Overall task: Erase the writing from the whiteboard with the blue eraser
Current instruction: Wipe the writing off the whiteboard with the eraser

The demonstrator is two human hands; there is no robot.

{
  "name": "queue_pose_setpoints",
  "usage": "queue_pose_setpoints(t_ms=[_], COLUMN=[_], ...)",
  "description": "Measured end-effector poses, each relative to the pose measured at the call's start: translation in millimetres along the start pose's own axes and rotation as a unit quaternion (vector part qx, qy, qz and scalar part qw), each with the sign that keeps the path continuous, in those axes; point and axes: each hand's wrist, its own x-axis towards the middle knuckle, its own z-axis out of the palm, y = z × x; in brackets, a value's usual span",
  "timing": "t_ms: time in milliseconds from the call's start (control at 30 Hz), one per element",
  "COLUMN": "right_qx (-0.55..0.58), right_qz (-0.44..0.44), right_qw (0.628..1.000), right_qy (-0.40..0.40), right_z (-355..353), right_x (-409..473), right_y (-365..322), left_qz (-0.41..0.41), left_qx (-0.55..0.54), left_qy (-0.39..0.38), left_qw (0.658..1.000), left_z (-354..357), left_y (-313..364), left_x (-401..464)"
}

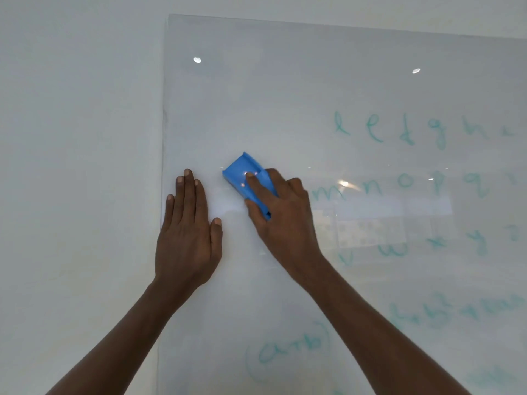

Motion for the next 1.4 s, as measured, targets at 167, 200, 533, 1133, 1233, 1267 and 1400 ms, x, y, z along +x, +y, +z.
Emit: queue_pose_setpoints(t_ms=[167,200,533,1133,1233,1267,1400], right_qx=[-0.034,-0.035,-0.022,0.021,0.023,0.023,0.028], right_qz=[-0.006,-0.011,0.010,0.228,0.218,0.210,0.183], right_qw=[0.999,0.999,1.000,0.963,0.965,0.967,0.974], right_qy=[-0.023,-0.026,0.017,0.140,0.146,0.142,0.127], right_z=[-6.7,-8.2,-36.1,-57.1,-48.9,-46.3,-36.9], right_x=[-27.7,-28.3,-14.0,-26.0,-30.2,-32.6,-44.4], right_y=[-3.8,-1.8,71.1,124.1,115.6,110.7,82.7], left_qz=[-0.007,-0.008,-0.013,-0.019,-0.018,-0.018,-0.014], left_qx=[-0.001,-0.003,0.003,0.017,0.018,0.018,0.021], left_qy=[-0.003,-0.004,-0.007,-0.008,-0.007,-0.007,-0.007], left_qw=[1.000,1.000,1.000,1.000,1.000,1.000,1.000], left_z=[-0.6,-0.9,-1.8,-3.2,-3.3,-3.4,-3.0], left_y=[1.9,1.9,3.1,5.1,4.9,4.8,5.2], left_x=[0.7,0.8,1.0,0.4,0.6,0.6,0.5])
